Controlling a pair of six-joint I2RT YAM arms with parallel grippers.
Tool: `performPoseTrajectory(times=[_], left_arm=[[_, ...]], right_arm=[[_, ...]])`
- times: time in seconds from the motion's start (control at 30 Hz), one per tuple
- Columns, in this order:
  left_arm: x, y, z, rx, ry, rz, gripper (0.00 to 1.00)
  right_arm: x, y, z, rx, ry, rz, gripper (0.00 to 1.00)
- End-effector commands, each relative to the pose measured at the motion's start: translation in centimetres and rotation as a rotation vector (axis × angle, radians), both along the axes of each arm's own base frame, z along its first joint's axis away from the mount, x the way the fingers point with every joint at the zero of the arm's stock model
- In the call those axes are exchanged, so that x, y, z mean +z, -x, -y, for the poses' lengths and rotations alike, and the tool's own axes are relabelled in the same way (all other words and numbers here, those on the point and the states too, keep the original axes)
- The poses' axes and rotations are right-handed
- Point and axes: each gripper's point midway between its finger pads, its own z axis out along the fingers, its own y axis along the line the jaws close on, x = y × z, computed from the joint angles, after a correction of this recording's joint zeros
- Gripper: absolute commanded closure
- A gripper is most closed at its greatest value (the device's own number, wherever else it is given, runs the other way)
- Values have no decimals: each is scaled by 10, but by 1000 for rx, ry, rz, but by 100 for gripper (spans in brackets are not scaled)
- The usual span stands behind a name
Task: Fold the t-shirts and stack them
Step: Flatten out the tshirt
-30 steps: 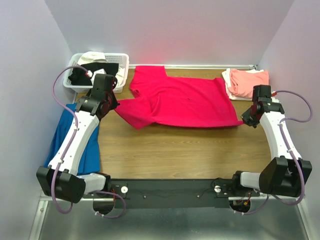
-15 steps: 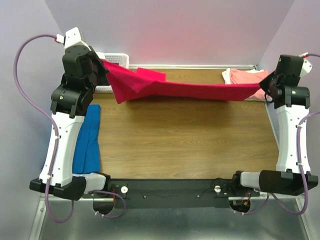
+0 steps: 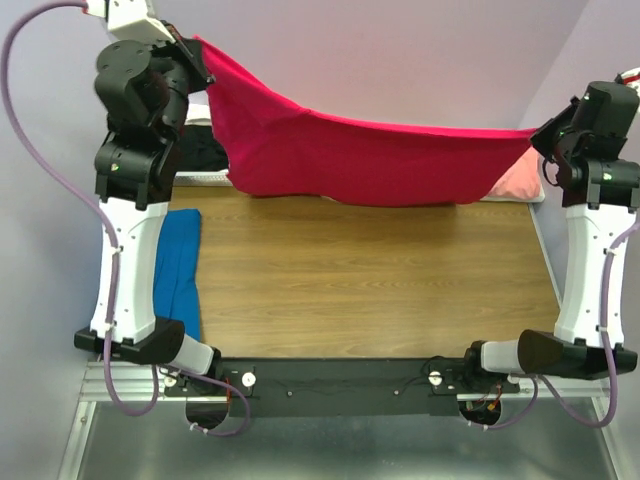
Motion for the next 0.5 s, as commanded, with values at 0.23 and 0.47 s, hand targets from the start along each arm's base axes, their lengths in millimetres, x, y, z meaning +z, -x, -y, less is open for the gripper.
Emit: performPoseTrajectory(times=[0.23,0.47], left_arm=[[93,163,-42,15,-27,343,100],[126,173,-55,86,-28,429,100]], right_arm=[[81,98,-30,125,76,285,99],[114,108,-30,109,85,380,99]])
